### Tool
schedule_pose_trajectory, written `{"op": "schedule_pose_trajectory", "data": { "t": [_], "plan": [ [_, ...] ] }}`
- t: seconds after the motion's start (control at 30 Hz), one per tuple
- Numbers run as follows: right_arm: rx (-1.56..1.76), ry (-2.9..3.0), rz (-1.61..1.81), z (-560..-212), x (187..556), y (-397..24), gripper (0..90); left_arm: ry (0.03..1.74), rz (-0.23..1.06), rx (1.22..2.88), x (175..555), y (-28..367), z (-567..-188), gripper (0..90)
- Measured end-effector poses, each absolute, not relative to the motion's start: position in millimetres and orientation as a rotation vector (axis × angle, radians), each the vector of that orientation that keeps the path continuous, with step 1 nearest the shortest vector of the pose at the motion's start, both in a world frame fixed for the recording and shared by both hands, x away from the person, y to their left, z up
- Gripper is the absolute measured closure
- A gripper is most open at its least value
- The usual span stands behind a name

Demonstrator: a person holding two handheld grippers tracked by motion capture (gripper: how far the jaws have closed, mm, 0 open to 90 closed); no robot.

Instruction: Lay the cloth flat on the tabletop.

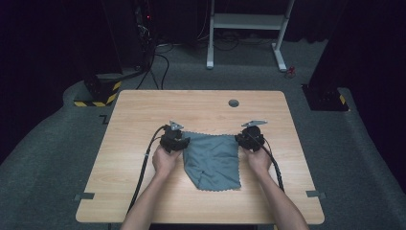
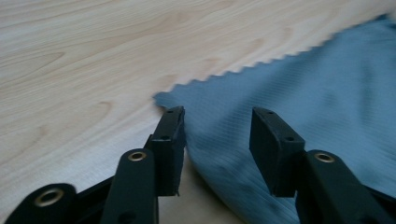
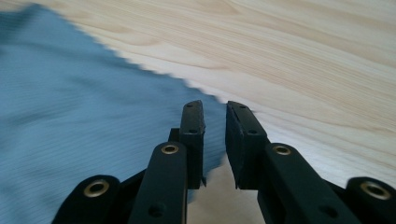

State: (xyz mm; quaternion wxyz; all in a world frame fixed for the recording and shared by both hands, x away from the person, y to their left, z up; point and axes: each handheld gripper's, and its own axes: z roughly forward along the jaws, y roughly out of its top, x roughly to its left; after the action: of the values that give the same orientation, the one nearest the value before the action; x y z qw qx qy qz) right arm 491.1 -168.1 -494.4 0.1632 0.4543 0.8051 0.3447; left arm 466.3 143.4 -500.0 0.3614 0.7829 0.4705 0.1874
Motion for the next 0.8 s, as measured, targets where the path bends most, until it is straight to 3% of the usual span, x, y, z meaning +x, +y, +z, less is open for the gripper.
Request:
{"op": "schedule_pose_trajectory", "data": {
  "t": [0.2,0.43,0.5,0.8],
  "plan": [
    [1.128,2.405,1.038,-491.8,446.2,-157.2,75.3,1.084,0.437,2.042,418.2,142.5,-495.1,54.0],
    [1.060,2.450,1.057,-504.7,418.9,-148.4,74.9,0.972,0.416,2.113,375.7,130.3,-495.0,55.8],
    [1.047,2.454,1.028,-509.5,415.3,-145.2,73.6,0.929,0.404,2.132,367.0,123.5,-494.9,58.5],
    [1.004,2.392,1.037,-522.8,407.5,-146.2,69.8,0.916,0.369,2.173,358.7,97.8,-505.7,54.9]
  ]
}}
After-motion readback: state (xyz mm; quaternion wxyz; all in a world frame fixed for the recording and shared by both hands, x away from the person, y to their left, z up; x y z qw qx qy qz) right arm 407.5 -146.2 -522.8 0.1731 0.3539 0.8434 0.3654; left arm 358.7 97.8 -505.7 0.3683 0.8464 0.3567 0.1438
